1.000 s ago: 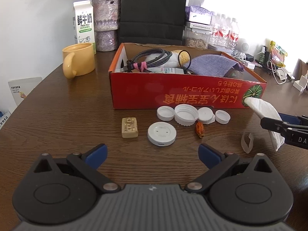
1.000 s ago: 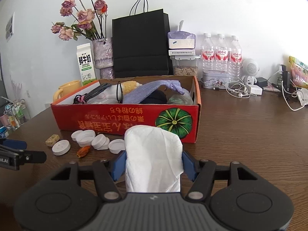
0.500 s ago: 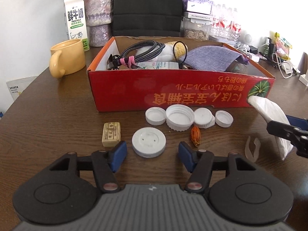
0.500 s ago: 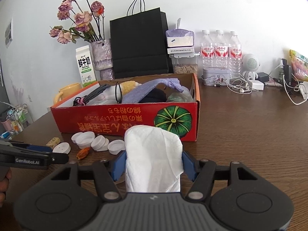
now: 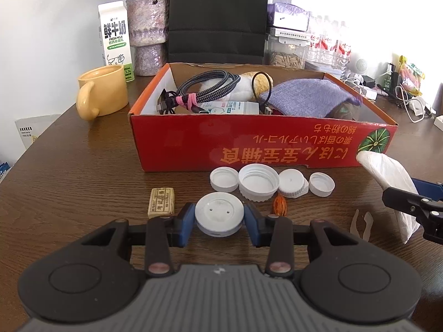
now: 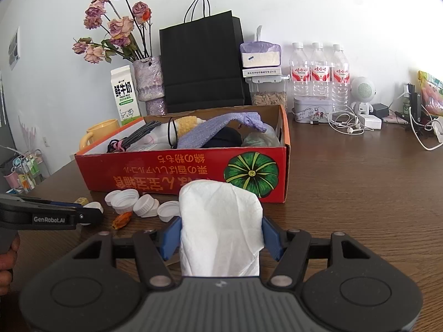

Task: Organize objects
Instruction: 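Carry the tissue and round cap into the box and release both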

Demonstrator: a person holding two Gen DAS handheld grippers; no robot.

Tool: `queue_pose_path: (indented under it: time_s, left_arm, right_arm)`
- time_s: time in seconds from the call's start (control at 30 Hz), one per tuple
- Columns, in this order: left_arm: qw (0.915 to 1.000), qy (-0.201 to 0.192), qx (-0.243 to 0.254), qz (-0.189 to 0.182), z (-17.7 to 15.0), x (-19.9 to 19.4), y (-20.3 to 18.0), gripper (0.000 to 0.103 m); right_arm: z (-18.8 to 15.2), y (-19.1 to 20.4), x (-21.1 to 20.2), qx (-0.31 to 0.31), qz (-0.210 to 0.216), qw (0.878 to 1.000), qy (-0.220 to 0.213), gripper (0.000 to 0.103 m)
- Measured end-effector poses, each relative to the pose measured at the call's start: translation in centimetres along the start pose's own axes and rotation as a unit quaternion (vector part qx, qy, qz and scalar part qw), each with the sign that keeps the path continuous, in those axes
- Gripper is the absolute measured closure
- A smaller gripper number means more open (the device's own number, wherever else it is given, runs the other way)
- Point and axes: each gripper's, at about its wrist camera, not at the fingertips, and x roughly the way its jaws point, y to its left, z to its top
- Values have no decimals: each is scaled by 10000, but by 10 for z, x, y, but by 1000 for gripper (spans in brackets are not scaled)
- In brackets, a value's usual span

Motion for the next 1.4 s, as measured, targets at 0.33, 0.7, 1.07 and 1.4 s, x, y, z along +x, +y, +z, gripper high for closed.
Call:
queue_pose_path:
  time_s: [0.33, 0.7, 1.07, 1.4]
  left_arm:
    - [9998, -198, -53, -35, 3, -16, 6, 63]
    - [9976, -662, 30, -208, 27, -30, -3, 63]
    - [9924, -1175, 101, -337, 70, -28, -14, 63]
    - [9893, -1408, 16, -392, 103, -5, -22, 63]
  right_arm:
    - [3, 9, -5, -175, -67, 9997, -138, 42]
    - [29, 25, -9, -470, -17, 9979, -449, 42]
    - [74, 46, 8, -791, 0, 9937, -797, 42]
    - [106, 49, 49, -844, 2, 9920, -936, 42]
